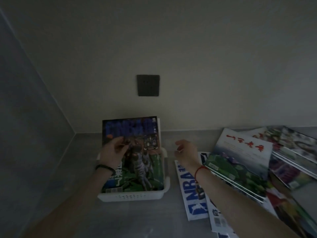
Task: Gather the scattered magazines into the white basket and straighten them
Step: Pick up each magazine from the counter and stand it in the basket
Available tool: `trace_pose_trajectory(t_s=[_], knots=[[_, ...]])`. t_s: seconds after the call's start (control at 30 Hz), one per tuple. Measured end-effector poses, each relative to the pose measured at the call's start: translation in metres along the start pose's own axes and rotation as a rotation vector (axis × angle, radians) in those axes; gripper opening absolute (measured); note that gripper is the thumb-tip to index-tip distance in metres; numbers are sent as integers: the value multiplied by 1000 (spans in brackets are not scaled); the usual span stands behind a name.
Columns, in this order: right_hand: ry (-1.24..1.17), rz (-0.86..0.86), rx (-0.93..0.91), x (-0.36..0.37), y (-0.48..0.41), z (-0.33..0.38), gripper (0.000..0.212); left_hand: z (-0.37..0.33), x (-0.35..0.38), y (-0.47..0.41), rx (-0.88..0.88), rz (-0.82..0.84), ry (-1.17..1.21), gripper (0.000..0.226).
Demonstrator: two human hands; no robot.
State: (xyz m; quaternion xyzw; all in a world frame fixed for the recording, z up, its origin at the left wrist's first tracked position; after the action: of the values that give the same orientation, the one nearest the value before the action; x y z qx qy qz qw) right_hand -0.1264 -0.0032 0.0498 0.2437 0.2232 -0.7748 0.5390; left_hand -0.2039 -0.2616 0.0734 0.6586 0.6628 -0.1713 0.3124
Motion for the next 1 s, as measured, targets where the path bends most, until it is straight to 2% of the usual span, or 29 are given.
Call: trace_pose_trajectory(t_s=[0.1, 0.17, 0.23, 0.33, 0.43, 0.5, 0.6, 0.73, 0.87, 0.93, 1.0], knots=[[26, -41, 49, -53, 12, -34, 20, -37, 35, 21, 116, 29, -58, 41], [105, -40, 86, -89, 22, -61, 9, -61, 65, 36, 176, 102, 3, 39], [107, -71, 171, -124, 35, -93, 14, -78, 100, 50, 158, 207, 61, 38], [140, -66, 283, -163, 55, -141, 37, -91, 163, 74, 46, 437, 128, 41], [110, -60, 404, -189, 75, -184, 38, -99, 223, 96, -42, 592, 125, 47], [61, -63, 441, -199, 84, -209, 34, -106, 254, 105, -8, 606, 42, 45], [-42, -115, 478, -210, 89, -230, 7, -109, 295, 112, -21, 637, -84, 52], [-241, -131, 618, -207, 87, -266, 34, -109, 329, 109, -74, 650, -157, 51], [-381, -172, 685, -198, 81, -290, 47, -109, 345, 101, -83, 560, -276, 52], [-403, -177, 693, -195, 80, -298, 47, -111, 345, 96, -71, 495, -306, 50], [-399, -182, 666, -194, 76, -300, 34, -112, 344, 92, -76, 461, -296, 48]])
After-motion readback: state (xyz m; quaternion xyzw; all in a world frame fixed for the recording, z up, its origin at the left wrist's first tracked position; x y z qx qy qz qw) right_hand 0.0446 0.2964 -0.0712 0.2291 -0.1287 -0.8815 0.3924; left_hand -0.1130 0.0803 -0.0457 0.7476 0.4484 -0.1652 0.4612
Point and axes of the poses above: each hand's wrist, its own y-axis away from the middle knuckle, its own x-axis out of the palm, z = x × y, the point moved 8 cm from there along -y, towards the middle knuckle, and after that the axes turned 15 degrees about -x, right-handed, at the moved point
